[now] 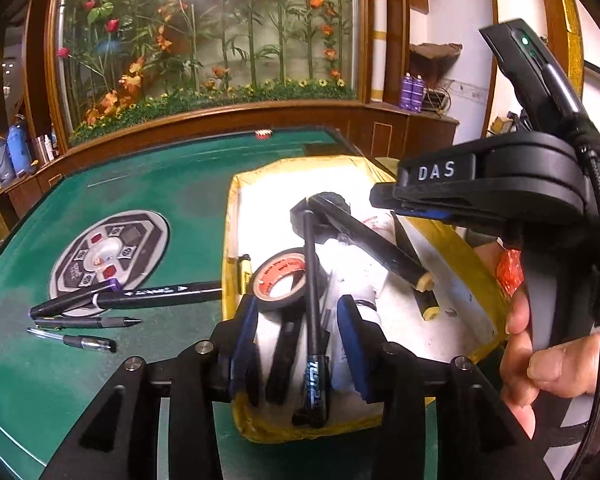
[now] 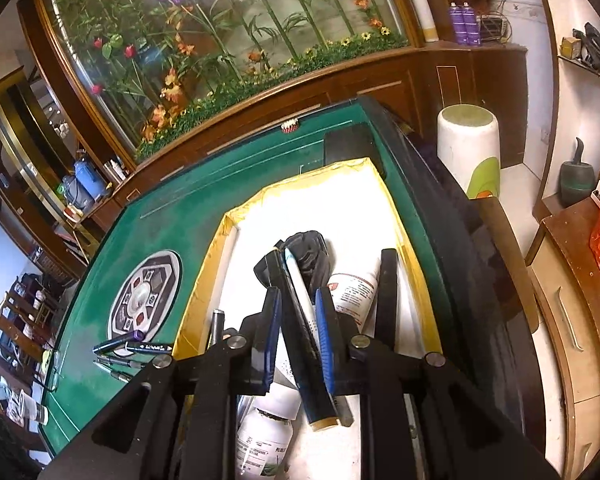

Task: Organize rigid objects
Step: 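Move both open tools back over the remaining pens on the table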

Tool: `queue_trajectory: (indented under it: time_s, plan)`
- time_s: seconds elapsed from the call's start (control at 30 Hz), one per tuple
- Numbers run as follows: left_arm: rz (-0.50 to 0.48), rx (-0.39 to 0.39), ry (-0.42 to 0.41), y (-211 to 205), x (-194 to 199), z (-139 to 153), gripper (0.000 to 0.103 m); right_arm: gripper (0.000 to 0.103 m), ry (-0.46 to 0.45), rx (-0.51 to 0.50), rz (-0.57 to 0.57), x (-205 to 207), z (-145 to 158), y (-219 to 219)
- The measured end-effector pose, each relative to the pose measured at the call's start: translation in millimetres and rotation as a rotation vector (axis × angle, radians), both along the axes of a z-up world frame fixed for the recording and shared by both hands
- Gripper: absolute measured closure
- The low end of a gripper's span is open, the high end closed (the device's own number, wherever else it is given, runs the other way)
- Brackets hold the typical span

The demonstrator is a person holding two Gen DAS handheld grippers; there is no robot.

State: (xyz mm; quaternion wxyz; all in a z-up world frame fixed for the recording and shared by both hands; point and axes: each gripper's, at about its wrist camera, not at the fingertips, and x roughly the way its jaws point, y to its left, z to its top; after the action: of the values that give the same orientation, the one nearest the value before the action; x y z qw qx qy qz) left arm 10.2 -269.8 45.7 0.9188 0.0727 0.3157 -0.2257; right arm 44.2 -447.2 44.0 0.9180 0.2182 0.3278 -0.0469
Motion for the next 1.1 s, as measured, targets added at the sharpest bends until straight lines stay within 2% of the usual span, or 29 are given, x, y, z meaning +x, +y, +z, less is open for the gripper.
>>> queue_trajectory:
  time_s: [0.1, 0.13, 0.3, 0.47, 0.5, 0.6, 0.63, 0.73, 0.8, 0.9, 1.03, 1.1]
  plan:
    - [0.027, -0.015, -0.001, 13.5, -0.4, 4.4, 0.058, 0.086, -0.018, 0.004, 0.015, -1.0, 2.8, 2.4]
    - [0.043, -0.021, 0.003, 22.2, -0.9, 7.0, 0.053, 0.086, -0.025, 0.000, 0.019, -1.9, 3.7, 4.0]
    - [0.115, -0.044, 0.013, 83.1, -4.7, 13.9, 0.049, 0.086, -0.071, -0.011, 0.068, -4.4, 11.0, 17.8]
    - [0.290, -0.082, 0.084, 186.0, 2.5, 1.2, 0.046, 0.077, -0.075, 0.008, 0.215, -0.2, 14.6, 54.9]
    - [0.336, -0.097, 0.104, 208.7, 5.5, -4.1, 0.046, 0.073, -0.063, 0.024, 0.261, 2.4, 14.2, 66.6]
    - [0.479, -0.147, 0.153, 269.8, 15.1, -21.3, 0.046, 0.072, -0.003, 0.032, 0.386, 15.5, 12.1, 110.0]
    - [0.498, -0.162, 0.168, 280.0, 16.4, -26.6, 0.046, 0.072, 0.020, 0.025, 0.402, 20.8, 10.7, 120.3]
    - [0.512, -0.235, 0.195, 293.6, 19.4, -33.2, 0.046, 0.072, 0.109, -0.007, 0.429, 47.6, 0.8, 152.4]
    - [0.495, -0.212, 0.168, 284.2, 17.5, -33.4, 0.046, 0.072, 0.189, -0.057, 0.412, 70.1, -11.3, 167.1]
    - [0.446, -0.216, 0.195, 278.8, 21.3, -36.9, 0.046, 0.072, 0.257, -0.096, 0.381, 98.6, -25.2, 173.3]
    - [0.452, -0.258, 0.191, 285.4, 20.0, -35.4, 0.046, 0.072, 0.300, -0.146, 0.320, 115.7, -33.7, 173.0]
    - [0.443, -0.257, 0.191, 285.1, 19.6, -34.1, 0.046, 0.066, 0.303, -0.157, 0.316, 115.3, -33.6, 175.9]
